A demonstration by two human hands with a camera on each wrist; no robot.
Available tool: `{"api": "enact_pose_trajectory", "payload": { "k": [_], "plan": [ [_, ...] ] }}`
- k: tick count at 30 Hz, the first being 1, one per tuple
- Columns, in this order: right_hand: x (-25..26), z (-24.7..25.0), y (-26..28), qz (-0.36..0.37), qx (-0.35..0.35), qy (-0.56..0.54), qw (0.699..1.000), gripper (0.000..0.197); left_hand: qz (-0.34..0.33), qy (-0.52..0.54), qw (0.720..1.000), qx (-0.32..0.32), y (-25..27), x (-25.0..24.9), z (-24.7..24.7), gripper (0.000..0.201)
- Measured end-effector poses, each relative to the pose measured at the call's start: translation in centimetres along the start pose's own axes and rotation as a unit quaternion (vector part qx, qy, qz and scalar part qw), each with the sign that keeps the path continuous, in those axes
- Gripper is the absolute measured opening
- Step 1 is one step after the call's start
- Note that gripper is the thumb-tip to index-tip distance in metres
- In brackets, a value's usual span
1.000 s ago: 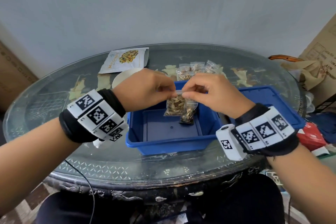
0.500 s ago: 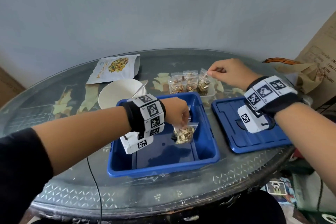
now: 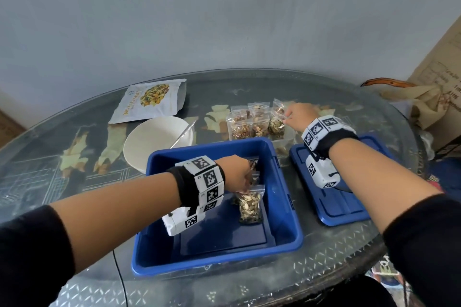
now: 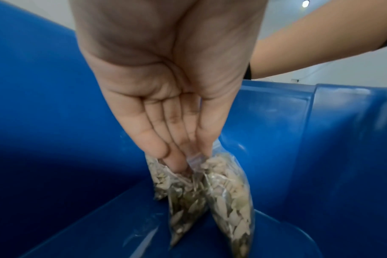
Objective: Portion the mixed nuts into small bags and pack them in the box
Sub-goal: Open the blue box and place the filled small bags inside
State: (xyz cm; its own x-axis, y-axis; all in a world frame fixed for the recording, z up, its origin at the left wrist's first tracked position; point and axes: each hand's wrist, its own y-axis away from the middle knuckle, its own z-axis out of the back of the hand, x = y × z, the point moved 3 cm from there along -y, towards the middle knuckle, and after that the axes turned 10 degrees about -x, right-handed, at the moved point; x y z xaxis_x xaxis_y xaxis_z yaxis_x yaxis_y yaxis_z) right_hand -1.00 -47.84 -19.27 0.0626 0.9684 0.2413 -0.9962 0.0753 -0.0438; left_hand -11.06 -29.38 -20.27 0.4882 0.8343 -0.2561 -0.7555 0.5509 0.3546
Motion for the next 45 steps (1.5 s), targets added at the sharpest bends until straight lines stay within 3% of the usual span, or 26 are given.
{"api": "enact_pose_trajectory", "payload": {
  "k": [6, 12, 15, 20, 22, 26, 32, 45],
  "plan": [
    [0.3, 0.7, 0.3, -0.016, -0.041, -0.040, 0.998, 0.028, -0.004, -0.003, 1.000, -0.005, 0.6, -0.2, 0.8, 0.024],
    [2.5, 6.5, 2.6, 0.059, -0.102, -0.105, 0.987, 0.022, -0.011, 0.065, 0.986, -0.152, 2.9, 0.6, 5.5, 0.027],
    [4.4, 9.9, 4.9, 0.118, -0.115, -0.151, 0.975, 0.018, 0.003, 0.134, 0.954, -0.268, 4.7, 1.7, 7.8, 0.023],
    [8.0, 13.1, 9.1, 0.199, -0.116, -0.201, 0.952, 0.015, 0.017, 0.261, 0.862, -0.435, 8.1, 2.7, 10.4, 0.026],
    [9.3, 13.2, 10.6, 0.217, -0.101, -0.225, 0.944, 0.013, 0.011, 0.311, 0.831, -0.461, 9.4, 2.7, 10.7, 0.023],
    [11.1, 13.1, 13.0, 0.235, -0.079, -0.263, 0.932, 0.010, 0.000, 0.363, 0.799, -0.479, 11.9, 2.5, 10.1, 0.006],
    [12.5, 12.4, 15.4, 0.251, -0.067, -0.275, 0.926, 0.009, -0.003, 0.332, 0.813, -0.478, 14.6, 2.5, 8.8, 0.001],
    [13.3, 10.2, 17.7, 0.274, -0.007, -0.258, 0.926, 0.012, -0.016, 0.269, 0.824, -0.498, 16.8, 2.5, 6.2, 0.012]
  ]
}}
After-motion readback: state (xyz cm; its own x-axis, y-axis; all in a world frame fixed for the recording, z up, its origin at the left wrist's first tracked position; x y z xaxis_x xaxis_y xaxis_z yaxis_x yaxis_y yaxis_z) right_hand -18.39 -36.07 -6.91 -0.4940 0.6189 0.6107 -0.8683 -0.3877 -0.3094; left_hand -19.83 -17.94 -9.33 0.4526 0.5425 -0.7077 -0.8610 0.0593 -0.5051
